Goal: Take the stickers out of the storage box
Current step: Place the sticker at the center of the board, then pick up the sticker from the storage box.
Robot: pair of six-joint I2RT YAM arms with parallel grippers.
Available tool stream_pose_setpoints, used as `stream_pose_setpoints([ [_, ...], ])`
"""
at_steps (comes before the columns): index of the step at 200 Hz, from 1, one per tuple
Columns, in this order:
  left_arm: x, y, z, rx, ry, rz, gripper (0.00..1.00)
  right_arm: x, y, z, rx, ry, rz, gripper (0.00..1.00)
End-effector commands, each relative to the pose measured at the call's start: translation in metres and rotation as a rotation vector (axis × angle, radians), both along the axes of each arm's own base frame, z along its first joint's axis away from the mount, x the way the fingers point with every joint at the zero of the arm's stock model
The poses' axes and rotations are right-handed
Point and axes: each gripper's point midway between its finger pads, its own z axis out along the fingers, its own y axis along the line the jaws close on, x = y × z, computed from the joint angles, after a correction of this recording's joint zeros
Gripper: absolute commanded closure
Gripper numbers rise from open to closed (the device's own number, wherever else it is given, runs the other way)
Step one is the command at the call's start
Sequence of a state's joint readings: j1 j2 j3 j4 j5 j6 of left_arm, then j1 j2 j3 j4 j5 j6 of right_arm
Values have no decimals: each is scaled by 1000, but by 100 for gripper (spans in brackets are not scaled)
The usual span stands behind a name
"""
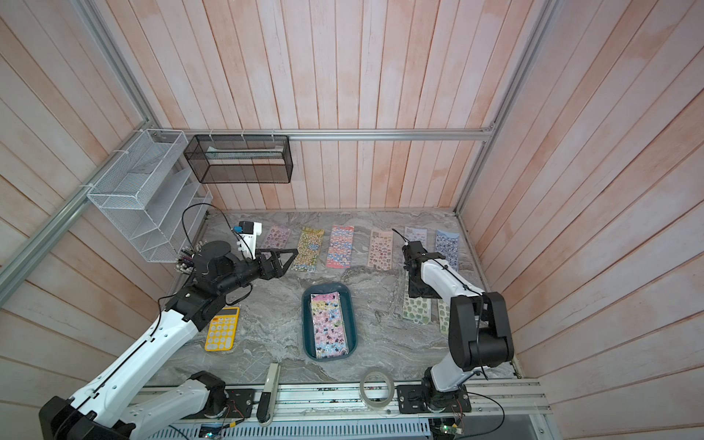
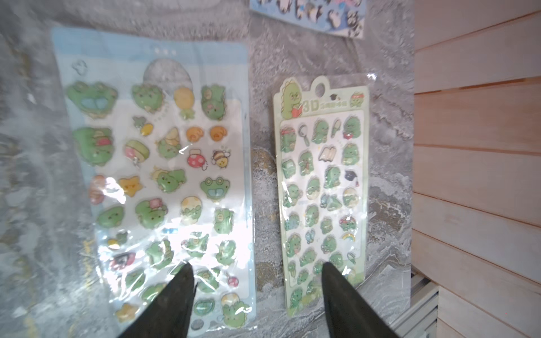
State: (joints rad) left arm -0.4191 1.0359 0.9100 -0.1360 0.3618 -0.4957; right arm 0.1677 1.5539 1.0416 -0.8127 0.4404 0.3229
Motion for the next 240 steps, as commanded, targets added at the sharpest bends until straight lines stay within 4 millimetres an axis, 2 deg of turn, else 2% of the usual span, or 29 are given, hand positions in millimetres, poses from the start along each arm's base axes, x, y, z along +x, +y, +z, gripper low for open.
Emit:
stream_pose_setpoints([
  [1,0,2,-8,10,26,8,2,12,4,34,29,-117,2,33],
  [20,0,5,-16,33,51,25,2,24,31,57,140,-232,88,35],
  [49,2,13,-42,93,134,66,7,33,95,96,336,-416,282,36],
  [69,2,14,-63,119,204,71,8,31,134,109,409,-468,394,36],
  [77,1,13,-71,123,231,70,8,30,146,111,424,-473,426,36],
  [79,1,13,-73,125,237,69,9,26,158,110,435,-466,460,36],
  [117,-7,17,-114,159,371,94,14,-4,247,92,498,-396,692,38],
  [143,-19,15,-143,202,470,89,15,-18,288,70,502,-350,778,39],
  [187,-45,-10,-182,332,570,32,17,-26,318,34,428,-258,854,43],
  [215,-55,-25,-196,323,609,-4,18,-27,318,21,423,-250,847,43],
  [240,-59,-36,-205,321,635,-28,21,-32,316,5,433,-221,830,47],
])
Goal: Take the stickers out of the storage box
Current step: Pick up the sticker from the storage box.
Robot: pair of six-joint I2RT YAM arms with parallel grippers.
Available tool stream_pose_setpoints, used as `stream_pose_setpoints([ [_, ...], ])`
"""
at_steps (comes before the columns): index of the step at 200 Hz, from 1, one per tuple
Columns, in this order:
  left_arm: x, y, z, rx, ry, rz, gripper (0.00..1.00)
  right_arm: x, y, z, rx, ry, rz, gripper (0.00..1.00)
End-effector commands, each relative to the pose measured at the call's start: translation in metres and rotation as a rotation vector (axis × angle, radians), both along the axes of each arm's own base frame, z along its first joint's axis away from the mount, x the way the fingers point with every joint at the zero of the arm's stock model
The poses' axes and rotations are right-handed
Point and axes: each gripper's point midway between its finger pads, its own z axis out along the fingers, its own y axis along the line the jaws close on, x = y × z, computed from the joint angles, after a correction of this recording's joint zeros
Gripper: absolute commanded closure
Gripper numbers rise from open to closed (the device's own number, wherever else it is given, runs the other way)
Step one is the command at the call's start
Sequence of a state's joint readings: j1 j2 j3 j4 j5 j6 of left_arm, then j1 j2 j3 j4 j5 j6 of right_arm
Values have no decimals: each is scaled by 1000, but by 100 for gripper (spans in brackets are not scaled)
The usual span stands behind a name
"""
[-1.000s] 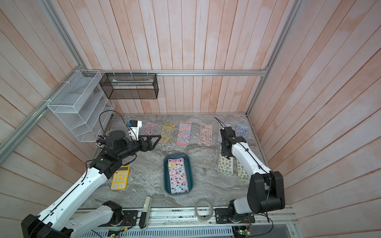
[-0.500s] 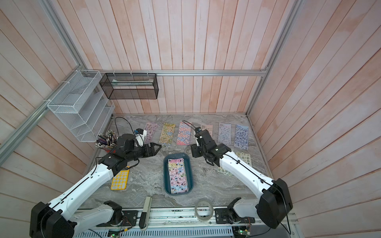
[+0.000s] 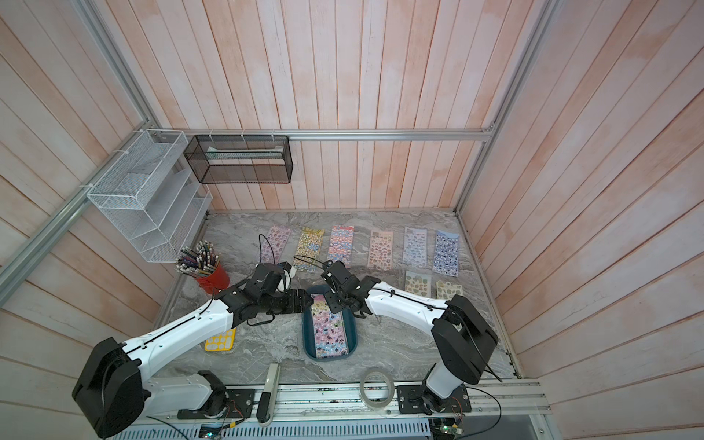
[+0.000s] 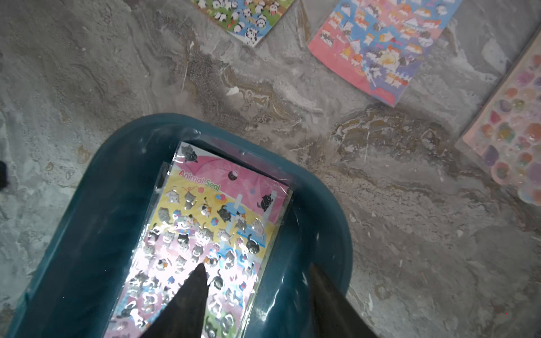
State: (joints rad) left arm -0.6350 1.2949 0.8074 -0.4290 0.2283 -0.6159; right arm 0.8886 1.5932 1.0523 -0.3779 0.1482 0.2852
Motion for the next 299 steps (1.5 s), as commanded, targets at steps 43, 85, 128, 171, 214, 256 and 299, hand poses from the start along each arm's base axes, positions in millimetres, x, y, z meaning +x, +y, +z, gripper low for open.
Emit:
stream_pose_setpoints([
  [43,-11,-12,-31,51,102,-17,39,-2,-14,-42,-63,46,-71,58],
  [85,-18,-10,-51,47,157,22,65,-14,-13,-79,-77,144,-70,75],
  [128,-13,-19,-53,20,172,25,90,-36,12,-97,69,263,-9,80],
  [171,-5,-33,-53,13,182,7,100,-54,35,-97,200,347,81,80],
  [214,0,-40,-42,-8,178,15,89,-63,50,-98,306,404,132,81],
  [256,13,-30,-22,-18,152,91,42,-60,38,-94,454,451,121,82],
  [299,42,-10,5,-24,90,203,37,-60,30,-92,460,437,118,83],
])
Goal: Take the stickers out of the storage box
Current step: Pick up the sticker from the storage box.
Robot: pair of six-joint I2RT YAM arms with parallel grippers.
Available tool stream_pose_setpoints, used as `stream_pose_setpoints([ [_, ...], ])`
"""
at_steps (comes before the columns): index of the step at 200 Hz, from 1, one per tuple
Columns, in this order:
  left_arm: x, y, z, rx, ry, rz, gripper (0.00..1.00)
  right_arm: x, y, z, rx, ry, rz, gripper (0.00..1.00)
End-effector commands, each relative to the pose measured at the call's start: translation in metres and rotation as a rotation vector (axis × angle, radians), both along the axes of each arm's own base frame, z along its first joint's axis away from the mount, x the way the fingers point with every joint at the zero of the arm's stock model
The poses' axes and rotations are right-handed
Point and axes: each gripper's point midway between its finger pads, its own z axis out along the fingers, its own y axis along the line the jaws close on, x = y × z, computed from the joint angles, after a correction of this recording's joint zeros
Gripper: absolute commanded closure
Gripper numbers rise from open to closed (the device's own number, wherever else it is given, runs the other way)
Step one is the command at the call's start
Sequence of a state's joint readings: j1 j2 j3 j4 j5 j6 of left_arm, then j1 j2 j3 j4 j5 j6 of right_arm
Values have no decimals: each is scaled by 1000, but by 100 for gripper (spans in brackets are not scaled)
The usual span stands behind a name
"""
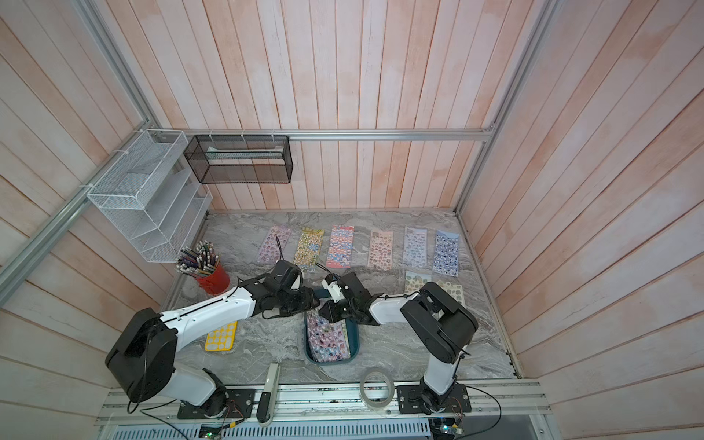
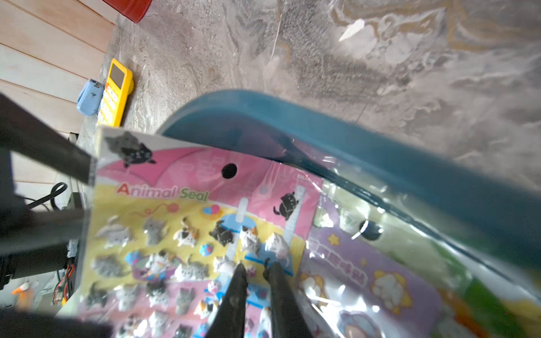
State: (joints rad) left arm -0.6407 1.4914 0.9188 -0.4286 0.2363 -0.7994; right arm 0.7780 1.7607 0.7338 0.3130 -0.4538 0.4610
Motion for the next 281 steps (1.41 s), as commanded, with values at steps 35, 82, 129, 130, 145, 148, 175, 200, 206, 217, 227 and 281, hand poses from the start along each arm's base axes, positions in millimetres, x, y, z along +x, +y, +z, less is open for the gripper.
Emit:
stream_pose_setpoints([
  [35,31,21,26,110,-87,82,44,-23,-17,-23,-54,113,19,83],
  [82,30,20,14,143,-58,68,64,-21,-18,-23,-60,117,13,84],
  [129,28,7,6,145,-36,29,77,-19,-19,-22,-68,115,9,84],
  [130,27,7,6,145,-36,28,77,-19,-19,-22,-67,115,9,84],
  [145,28,4,7,139,-37,24,84,-18,-19,-22,-68,113,8,84],
  [148,28,3,7,139,-38,23,86,-18,-19,-21,-68,113,8,84],
  [175,28,2,8,139,-41,21,100,-17,-19,-22,-71,113,5,84],
  [200,28,3,10,139,-46,21,100,-16,-20,-18,-71,104,-1,84],
  [206,28,2,11,135,-49,19,100,-15,-20,-16,-71,98,-4,84],
  [217,29,0,17,119,-66,10,100,-11,-20,-7,-71,76,-8,84],
  [227,31,-3,25,98,-90,1,100,-6,-20,5,-71,41,-17,83],
  [281,45,-14,85,-12,-282,-22,100,25,-32,77,-91,-190,-101,77],
])
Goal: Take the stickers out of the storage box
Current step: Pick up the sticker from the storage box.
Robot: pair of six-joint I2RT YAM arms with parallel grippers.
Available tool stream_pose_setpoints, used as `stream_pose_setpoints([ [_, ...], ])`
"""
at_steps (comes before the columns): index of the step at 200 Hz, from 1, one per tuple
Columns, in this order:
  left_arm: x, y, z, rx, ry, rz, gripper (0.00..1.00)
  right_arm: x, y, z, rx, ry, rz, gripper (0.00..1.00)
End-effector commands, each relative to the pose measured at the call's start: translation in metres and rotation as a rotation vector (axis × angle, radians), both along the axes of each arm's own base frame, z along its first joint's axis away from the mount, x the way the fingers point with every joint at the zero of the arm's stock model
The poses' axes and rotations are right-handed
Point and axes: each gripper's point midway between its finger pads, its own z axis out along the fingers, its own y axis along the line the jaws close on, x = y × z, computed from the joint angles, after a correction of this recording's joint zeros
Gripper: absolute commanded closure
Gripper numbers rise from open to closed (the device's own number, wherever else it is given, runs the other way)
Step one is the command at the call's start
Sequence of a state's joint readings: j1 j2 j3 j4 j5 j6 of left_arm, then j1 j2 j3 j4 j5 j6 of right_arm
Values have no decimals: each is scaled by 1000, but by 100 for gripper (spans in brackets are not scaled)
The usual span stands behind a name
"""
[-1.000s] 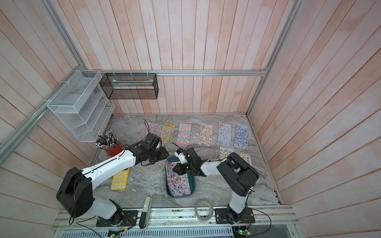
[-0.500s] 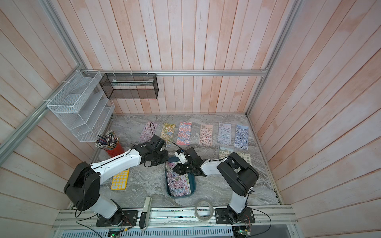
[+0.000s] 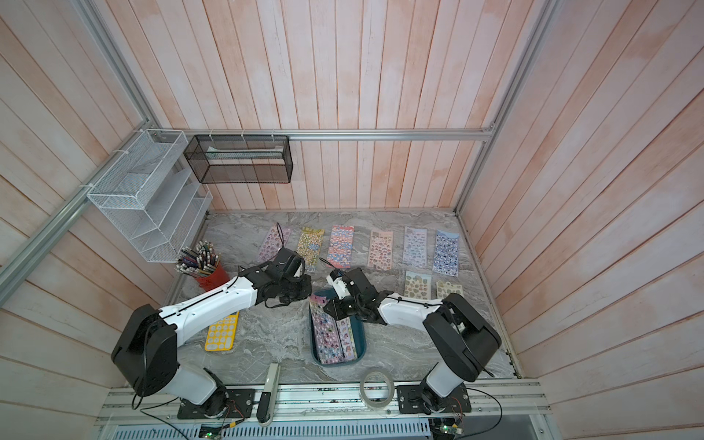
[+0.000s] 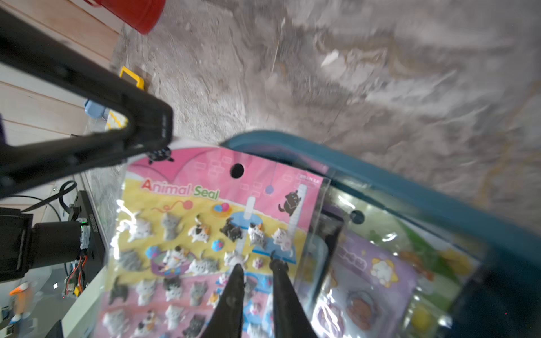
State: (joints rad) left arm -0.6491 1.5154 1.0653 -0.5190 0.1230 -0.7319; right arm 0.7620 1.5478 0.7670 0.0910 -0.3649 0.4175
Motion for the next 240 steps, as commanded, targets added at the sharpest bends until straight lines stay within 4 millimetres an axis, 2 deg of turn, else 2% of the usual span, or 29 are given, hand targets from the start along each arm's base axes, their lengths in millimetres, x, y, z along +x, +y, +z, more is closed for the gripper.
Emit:
stream_pose_setpoints([
  [1,18,-13,54,-90,-170,-33,100,17,-12,25,-55,-98,-52,77],
  [41,21,-20,94,-159,-278,-75,100,21,-14,57,-12,-165,-69,72],
  [93,15,-22,113,-276,-313,-100,100,18,-24,87,38,-228,-84,65],
  [96,15,-22,115,-287,-315,-102,100,18,-25,89,42,-236,-82,61],
  [124,12,-20,137,-401,-366,-123,100,12,-32,116,117,-299,-52,45],
  [159,11,-9,186,-540,-491,-136,100,-2,-40,148,270,-325,29,29],
  [181,7,-6,214,-595,-559,-161,100,-10,-37,158,329,-316,83,27],
  [203,1,-7,233,-632,-593,-190,100,-15,-31,161,368,-297,121,28],
  [240,-7,-13,248,-702,-600,-234,100,-13,-21,169,427,-293,155,29],
])
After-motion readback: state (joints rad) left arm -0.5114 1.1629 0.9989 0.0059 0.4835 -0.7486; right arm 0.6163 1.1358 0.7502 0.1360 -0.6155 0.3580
